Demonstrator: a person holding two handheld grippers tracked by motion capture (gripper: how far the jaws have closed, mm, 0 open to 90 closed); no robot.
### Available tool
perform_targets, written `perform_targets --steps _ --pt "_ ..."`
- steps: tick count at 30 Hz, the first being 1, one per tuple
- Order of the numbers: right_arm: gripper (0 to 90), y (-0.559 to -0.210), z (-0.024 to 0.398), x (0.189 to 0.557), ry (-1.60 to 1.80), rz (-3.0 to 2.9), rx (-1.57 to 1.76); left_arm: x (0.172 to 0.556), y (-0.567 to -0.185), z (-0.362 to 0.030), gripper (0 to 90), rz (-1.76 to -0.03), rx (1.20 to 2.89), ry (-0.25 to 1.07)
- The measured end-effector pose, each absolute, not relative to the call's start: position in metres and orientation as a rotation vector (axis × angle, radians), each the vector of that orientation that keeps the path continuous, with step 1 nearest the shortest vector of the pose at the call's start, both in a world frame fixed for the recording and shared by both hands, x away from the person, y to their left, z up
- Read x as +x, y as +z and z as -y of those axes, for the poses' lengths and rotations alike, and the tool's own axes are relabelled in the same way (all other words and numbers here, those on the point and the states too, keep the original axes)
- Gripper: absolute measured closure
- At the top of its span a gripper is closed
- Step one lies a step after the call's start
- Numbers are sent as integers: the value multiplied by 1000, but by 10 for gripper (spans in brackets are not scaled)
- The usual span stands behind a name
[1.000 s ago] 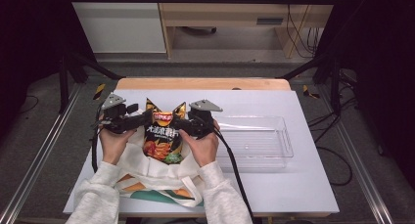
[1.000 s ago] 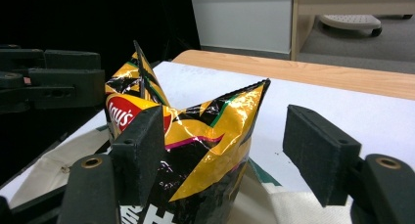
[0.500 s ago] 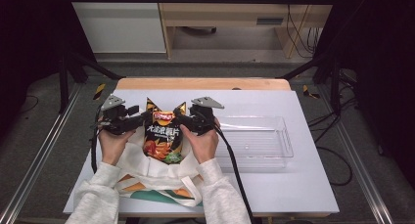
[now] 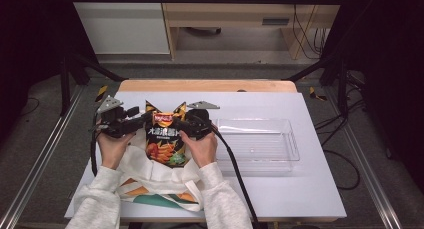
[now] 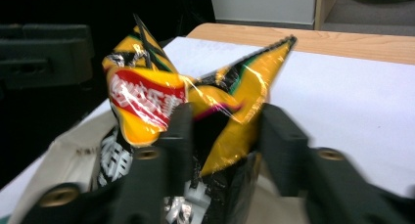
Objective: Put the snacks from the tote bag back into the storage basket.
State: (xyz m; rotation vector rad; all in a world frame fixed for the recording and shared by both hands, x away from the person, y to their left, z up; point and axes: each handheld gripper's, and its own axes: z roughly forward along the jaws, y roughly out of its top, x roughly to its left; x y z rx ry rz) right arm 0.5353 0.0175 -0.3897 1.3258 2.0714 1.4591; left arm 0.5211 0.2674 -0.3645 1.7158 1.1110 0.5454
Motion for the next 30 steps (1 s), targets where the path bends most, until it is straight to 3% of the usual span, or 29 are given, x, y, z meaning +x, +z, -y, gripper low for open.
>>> perform_targets --steps 4,7,17,23,30 --pt "778 -389 -19 533 1420 -2089 1302 522 -366 -266 415 -1119 1710 541" --pt "839 -389 -18 531 1412 -2106 1288 523 -366 -266 391 -1120 1706 541" --pt "895 -384 -16 517 1414 -2141 1177 522 -364 -267 356 -1112 1690 515" --pt "900 -383 -14 513 1402 -2150 1149 522 -368 -264 473 -1096 1732 469" --pt "900 -384 -12 509 1396 -2149 1135 519 -370 -261 698 -1091 1763 457"
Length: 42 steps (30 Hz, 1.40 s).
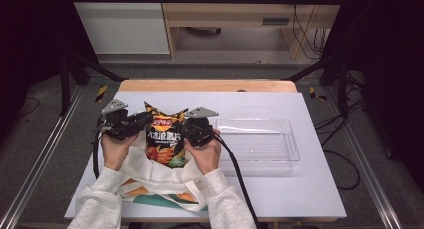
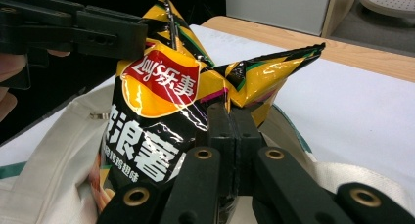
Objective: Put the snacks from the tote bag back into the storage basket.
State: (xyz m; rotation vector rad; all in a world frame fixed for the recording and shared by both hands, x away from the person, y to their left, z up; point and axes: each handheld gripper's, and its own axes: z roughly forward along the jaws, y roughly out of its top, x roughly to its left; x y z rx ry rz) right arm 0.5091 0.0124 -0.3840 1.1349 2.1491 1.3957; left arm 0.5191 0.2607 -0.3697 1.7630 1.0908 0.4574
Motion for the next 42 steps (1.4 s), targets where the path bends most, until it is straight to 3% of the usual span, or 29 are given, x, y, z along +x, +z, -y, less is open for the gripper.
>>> perform_targets --steps 5,10,16,23,31,36,37,38,42 --pt "900 -384 -14 508 1390 -2153 1140 517 -371 -257 832 -1084 1783 466" --pt "870 -383 -14 507 1392 -2150 1141 513 -372 -256 884 -1076 1786 487" --pt "610 -376 -8 504 1459 -2069 1126 497 -370 -258 895 -1053 1770 516" --pt "496 -368 -10 498 1553 -2004 1113 475 -368 -256 895 -1024 1766 570" --pt "519 -361 -17 494 1535 -2023 1107 457 -366 -258 892 -1000 1761 581" --pt "713 -364 -21 491 1491 -2075 1117 456 -365 -259 860 -994 1755 574" --pt "771 -365 -22 490 1460 -2076 1106 456 -364 -259 766 -996 1751 570" --pt "771 -365 -22 490 1460 -2076 1106 456 -363 -260 766 -999 1747 579" --pt "855 -365 -19 490 1496 -2083 1114 459 -357 -263 525 -1001 1701 620"
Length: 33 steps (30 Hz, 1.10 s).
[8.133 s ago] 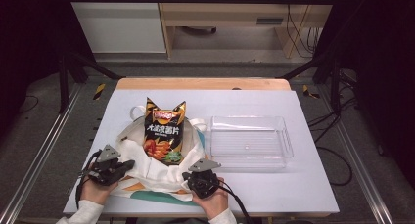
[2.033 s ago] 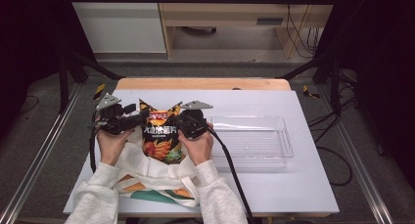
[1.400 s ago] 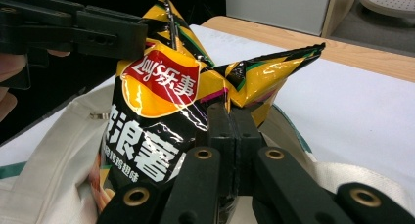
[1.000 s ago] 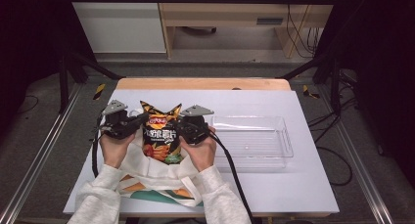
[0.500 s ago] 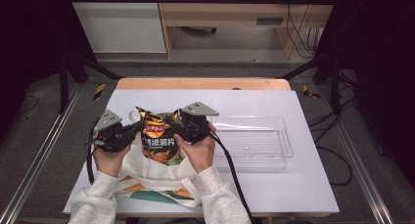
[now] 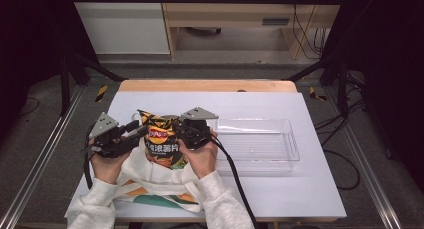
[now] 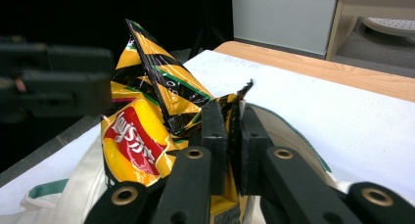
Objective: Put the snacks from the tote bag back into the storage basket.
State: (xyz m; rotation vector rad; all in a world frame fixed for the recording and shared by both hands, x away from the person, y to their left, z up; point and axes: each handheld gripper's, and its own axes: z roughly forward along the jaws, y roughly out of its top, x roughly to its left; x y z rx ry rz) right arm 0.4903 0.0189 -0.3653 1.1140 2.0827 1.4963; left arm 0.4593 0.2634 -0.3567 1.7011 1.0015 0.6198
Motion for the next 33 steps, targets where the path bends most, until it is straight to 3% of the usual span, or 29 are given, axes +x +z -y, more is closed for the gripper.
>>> perform_targets --steps 4,11,13,16,19,21,25,30,33 --pt "867 -365 -19 489 1501 -2086 1097 467 -354 -266 434 -1005 1678 626" --pt "876 -365 -19 488 1509 -2096 1066 483 -360 -266 431 -1020 1731 586" --pt "881 -365 -19 488 1503 -2096 1056 486 -365 -266 481 -1013 1739 540" --pt "883 -366 -19 488 1500 -2094 1057 485 -366 -267 673 -999 1763 504" --pt "877 -367 -20 489 1484 -2094 1055 485 -366 -266 768 -1013 1767 489" --pt "824 -367 -20 488 1476 -2078 1053 484 -366 -265 817 -1021 1771 492" --pt "699 -367 -15 485 1477 -2045 1073 481 -367 -263 850 -1037 1768 513" --pt "726 -369 -12 480 1488 -2055 1079 476 -366 -257 859 -1040 1773 557" --pt "825 -369 -12 481 1480 -2072 1094 473 -365 -257 872 -1039 1770 560"
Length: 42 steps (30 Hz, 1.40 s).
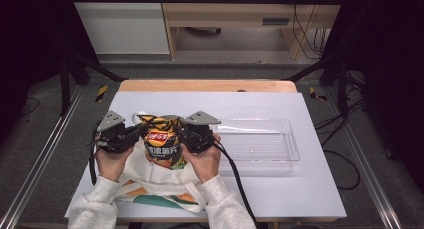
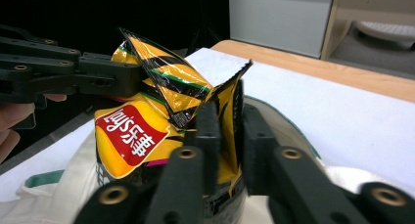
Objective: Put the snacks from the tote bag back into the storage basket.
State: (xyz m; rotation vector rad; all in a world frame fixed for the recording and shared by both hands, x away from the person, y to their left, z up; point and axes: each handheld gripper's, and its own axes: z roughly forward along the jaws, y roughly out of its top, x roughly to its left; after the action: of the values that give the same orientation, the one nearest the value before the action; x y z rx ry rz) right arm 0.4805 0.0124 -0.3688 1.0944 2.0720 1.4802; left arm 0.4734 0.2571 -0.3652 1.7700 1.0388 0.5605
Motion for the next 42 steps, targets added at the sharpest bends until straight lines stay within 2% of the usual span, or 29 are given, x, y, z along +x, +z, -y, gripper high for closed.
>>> perform_targets --steps 3,42 --pt "899 -367 -11 481 1513 -2070 1111 471 -363 -258 880 -1035 1764 555" --pt "900 -291 -4 470 1628 -1983 990 437 -299 -261 893 -951 1605 621"
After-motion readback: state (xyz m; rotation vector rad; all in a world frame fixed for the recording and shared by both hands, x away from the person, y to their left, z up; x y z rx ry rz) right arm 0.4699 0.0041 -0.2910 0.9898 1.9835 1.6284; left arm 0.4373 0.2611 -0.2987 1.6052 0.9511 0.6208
